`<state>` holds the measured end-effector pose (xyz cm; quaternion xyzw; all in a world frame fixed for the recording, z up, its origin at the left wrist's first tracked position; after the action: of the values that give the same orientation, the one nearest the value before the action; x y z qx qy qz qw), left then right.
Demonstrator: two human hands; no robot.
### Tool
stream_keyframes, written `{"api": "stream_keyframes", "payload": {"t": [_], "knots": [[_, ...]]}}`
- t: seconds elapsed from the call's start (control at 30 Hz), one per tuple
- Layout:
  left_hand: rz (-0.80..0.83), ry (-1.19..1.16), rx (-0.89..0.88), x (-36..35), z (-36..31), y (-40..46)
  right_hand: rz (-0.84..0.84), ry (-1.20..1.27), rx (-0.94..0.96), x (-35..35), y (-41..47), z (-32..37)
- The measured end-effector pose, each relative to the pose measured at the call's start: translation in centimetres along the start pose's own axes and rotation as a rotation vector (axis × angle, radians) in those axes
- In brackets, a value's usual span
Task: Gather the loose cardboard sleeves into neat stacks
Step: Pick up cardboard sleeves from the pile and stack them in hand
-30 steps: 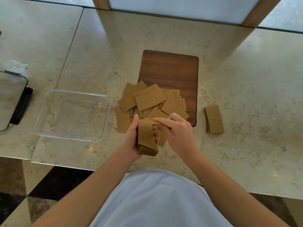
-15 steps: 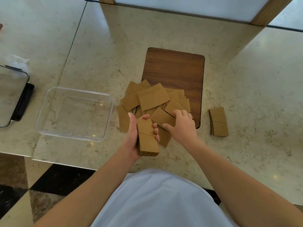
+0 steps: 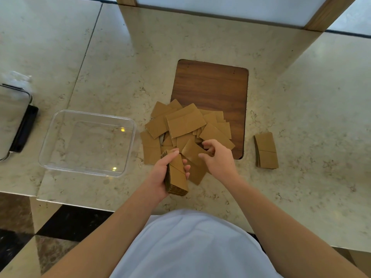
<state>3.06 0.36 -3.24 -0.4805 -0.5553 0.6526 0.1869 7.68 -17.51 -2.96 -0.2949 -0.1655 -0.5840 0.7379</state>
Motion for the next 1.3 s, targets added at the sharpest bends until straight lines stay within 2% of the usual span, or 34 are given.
{"api": "stream_keyframes", "payload": {"t": [0.1,0.37,0.43,0.5,0.53,0.6,0.63,0.7,0.73,0.77,0.83,0.87,0.97,1.07,1.17,1.3], "knots": [[-0.011,0.016,-0.001,-0.2,0.2,0.0,-0.046,0.068,0.031,0.7,-1.0,0.4],[-0.044,0.052,-0.007,-0.5,0.8,-0.1,-0.102,0.154,-0.028,1.0,-2.9,1.2],[-0.069,0.059,-0.041,-0.5,0.8,-0.1,-0.102,0.115,-0.006,1.1,-3.3,1.8],[-0.084,0.072,-0.09,-0.7,0.8,-0.1,-0.09,-0.041,0.086,1.1,-3.8,3.0],[-0.074,0.081,-0.102,-1.0,0.7,-0.1,-0.057,-0.128,0.154,0.8,-4.1,3.9],[-0.04,0.096,-0.082,-1.6,0.8,-0.1,0.127,-0.19,0.279,-0.4,-4.7,5.4],[-0.031,0.099,-0.069,-1.8,0.8,-0.2,0.249,-0.147,0.309,-0.9,-4.9,5.7],[0.003,0.07,-0.047,-1.9,0.8,-0.3,0.401,0.053,0.225,-0.3,-4.5,5.4],[0.038,0.031,-0.031,-1.9,0.8,-0.3,0.374,0.107,0.168,0.6,-3.6,4.7],[0.085,-0.009,-0.015,-1.9,0.8,-0.4,0.278,0.084,0.138,1.7,-2.5,3.6],[0.169,-0.067,-0.014,-2.0,0.7,-0.4,0.023,-0.169,0.064,4.0,-0.1,1.0],[0.19,-0.08,-0.021,-2.2,0.5,-0.4,-0.037,-0.277,0.004,4.5,0.9,-0.2],[0.199,-0.073,-0.028,-2.6,0.1,-0.5,0.031,-0.505,-0.054,4.0,2.9,-1.9],[0.193,-0.049,-0.037,-2.4,-0.3,-0.5,0.055,-0.593,-0.056,3.3,3.5,-2.6],[0.178,-0.057,-0.034,-1.9,-0.4,-0.4,0.022,-0.473,-0.067,3.1,3.1,-2.9],[0.143,-0.047,-0.018,-1.6,-0.3,0.1,0.022,-0.01,-0.212,3.0,2.2,-3.3]]}}
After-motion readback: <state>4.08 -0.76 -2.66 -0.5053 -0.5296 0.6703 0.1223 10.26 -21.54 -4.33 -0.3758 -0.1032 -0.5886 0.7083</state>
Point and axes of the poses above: each hand's wrist, its own y-axis towards the middle knuckle, its own x-axis out of the back of the hand, z = x × y, the point moved 3 cm from there along y, towards the middle knuckle, and after that the axes turned 15 degrees about x, right-handed, at the moved point
